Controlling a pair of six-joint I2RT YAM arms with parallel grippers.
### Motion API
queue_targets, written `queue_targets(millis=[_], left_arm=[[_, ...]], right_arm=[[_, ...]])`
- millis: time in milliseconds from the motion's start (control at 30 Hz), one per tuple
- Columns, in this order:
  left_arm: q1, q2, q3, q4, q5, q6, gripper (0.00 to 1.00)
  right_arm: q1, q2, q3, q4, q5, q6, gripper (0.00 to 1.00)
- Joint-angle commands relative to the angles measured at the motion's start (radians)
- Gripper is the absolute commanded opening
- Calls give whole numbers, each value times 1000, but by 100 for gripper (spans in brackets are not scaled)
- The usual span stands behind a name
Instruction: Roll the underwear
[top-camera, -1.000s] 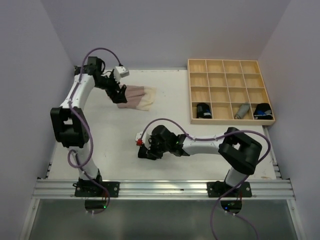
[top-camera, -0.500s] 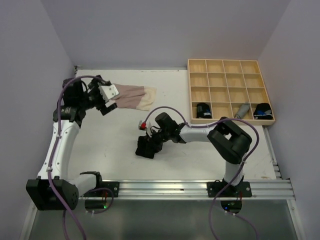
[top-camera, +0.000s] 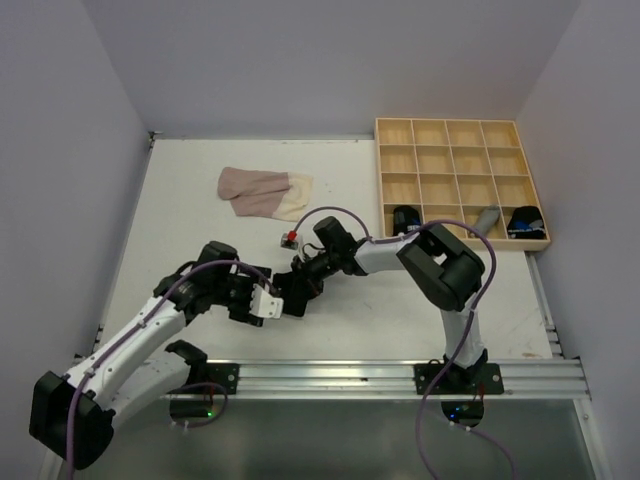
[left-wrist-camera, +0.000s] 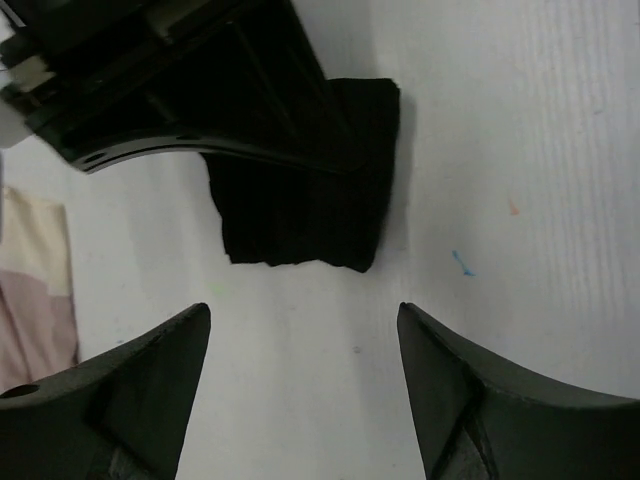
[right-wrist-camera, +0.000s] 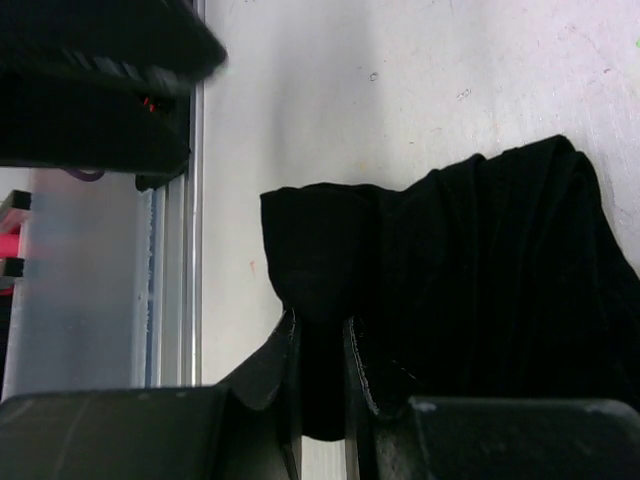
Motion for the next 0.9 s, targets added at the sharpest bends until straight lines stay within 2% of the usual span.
queue_targets(millis=[0, 300, 567, 867], left_arm=[[-77, 59, -15, 50, -23, -34, 77], [-294, 110, -112, 251, -140, -160, 70], [-361, 162, -184, 444, -324, -207, 63], [-408, 185, -279, 575, -388, -149, 58]], right_arm=[[-14, 110, -45, -84, 98, 7, 0], [-21, 162, -10, -89, 61, 17, 0], [-24, 179, 4, -98, 49, 11, 0], [-24, 194, 15, -110, 32, 1, 0]])
